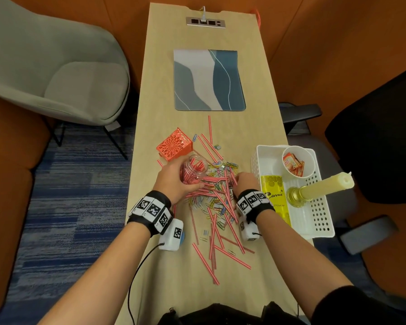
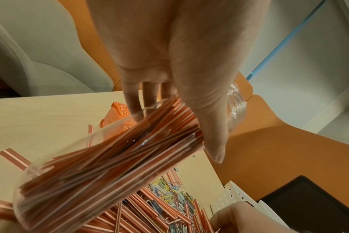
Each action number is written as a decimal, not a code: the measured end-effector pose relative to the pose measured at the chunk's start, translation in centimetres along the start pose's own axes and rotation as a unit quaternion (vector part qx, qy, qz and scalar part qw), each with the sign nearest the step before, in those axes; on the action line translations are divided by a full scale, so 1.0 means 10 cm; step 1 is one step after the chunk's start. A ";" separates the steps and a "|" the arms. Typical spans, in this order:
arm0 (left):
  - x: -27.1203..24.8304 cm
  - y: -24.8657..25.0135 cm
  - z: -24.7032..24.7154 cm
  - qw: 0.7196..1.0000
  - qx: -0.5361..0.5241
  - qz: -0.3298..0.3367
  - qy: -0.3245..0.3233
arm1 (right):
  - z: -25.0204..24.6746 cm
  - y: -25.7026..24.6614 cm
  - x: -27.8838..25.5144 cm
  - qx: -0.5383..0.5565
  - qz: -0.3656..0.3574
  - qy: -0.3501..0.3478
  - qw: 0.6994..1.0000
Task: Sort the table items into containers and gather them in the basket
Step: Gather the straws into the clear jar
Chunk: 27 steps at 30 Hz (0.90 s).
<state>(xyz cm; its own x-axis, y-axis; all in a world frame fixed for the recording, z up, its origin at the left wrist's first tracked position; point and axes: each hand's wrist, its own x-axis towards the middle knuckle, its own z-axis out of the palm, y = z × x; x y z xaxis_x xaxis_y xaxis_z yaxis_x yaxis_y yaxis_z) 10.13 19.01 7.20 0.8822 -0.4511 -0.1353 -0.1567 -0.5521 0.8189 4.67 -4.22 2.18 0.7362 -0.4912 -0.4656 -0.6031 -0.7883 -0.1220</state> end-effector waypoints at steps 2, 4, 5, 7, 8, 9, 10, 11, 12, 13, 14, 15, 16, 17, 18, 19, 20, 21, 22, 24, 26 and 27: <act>-0.01 0.01 0.00 1.000 -0.002 0.000 0.001 | -0.02 0.03 -0.01 0.046 0.003 -0.002 0.999; -0.02 0.02 0.01 1.000 -0.008 0.000 -0.001 | -0.03 0.06 -0.03 0.100 0.011 0.010 0.995; -0.02 0.03 0.01 1.000 -0.011 0.002 -0.003 | -0.03 0.08 -0.04 0.124 0.009 0.018 0.992; -0.04 0.06 0.02 1.000 -0.017 0.004 -0.004 | -0.03 0.12 -0.03 0.161 0.008 0.025 0.987; -0.05 0.07 0.02 1.000 -0.020 0.004 -0.003 | -0.03 0.15 -0.03 0.183 0.009 0.027 0.983; -0.06 0.08 0.03 1.000 -0.022 0.002 -0.003 | -0.04 0.18 -0.04 0.212 0.009 0.029 0.977; -0.08 0.09 0.03 1.000 -0.024 0.001 -0.004 | -0.07 0.22 -0.05 0.248 0.013 0.033 0.968; -0.09 0.10 0.04 1.000 -0.025 -0.001 -0.007 | -0.09 0.26 -0.07 0.283 0.013 0.039 0.958; -0.11 0.11 0.05 1.000 -0.026 -0.002 -0.010 | -0.12 0.28 -0.11 0.316 0.012 0.046 0.948; -0.12 0.12 0.06 1.000 -0.025 0.000 -0.013 | -0.13 0.30 -0.14 0.344 0.009 0.056 0.937; -0.14 0.14 0.07 1.000 -0.023 0.004 -0.015 | -0.13 0.31 -0.17 0.369 0.011 0.065 0.927; -0.16 0.15 0.08 1.000 -0.022 0.007 -0.019 | -0.14 0.32 -0.21 0.398 0.011 0.072 0.914; -0.18 0.17 0.09 0.999 -0.022 0.011 -0.023 | -0.14 0.33 -0.24 0.425 0.016 0.072 0.902; -0.21 0.20 0.11 0.999 -0.021 0.013 -0.027 | -0.13 0.35 -0.26 0.458 0.019 0.067 0.886; -0.23 0.22 0.12 0.999 -0.019 0.015 -0.030 | -0.14 0.36 -0.31 0.486 0.022 0.056 0.872; -0.26 0.24 0.13 0.999 -0.019 0.016 -0.031 | -0.12 0.37 -0.33 0.504 0.020 0.046 0.862; -0.29 0.25 0.14 0.999 -0.020 0.017 -0.031 | -0.10 0.36 -0.37 0.509 0.020 0.035 0.860; -0.32 0.26 0.15 0.999 -0.022 0.017 -0.030 | -0.08 0.36 -0.39 0.510 0.022 0.024 0.860; -0.35 0.26 0.16 0.999 -0.022 0.015 -0.030 | -0.07 0.34 -0.44 0.516 0.029 0.012 0.856; -0.42 0.28 0.17 0.999 -0.025 0.009 -0.033 | -0.02 0.32 -0.50 0.564 0.053 -0.013 0.824; -0.47 0.27 0.18 0.999 -0.030 0.003 -0.038 | -0.01 0.28 -0.57 0.638 0.089 -0.045 0.764; -0.50 0.26 0.19 0.999 -0.029 -0.001 -0.040 | 0.01 0.28 -0.58 0.665 0.104 -0.054 0.738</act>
<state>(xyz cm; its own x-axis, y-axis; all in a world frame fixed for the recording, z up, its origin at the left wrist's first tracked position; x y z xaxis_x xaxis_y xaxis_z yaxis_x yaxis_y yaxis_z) 4.51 18.49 8.97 0.8438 -0.5056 -0.1801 -0.1259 -0.5126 0.8494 -1.31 -3.52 4.48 0.6003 -0.4604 -0.6540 -0.5212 0.3951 -0.7565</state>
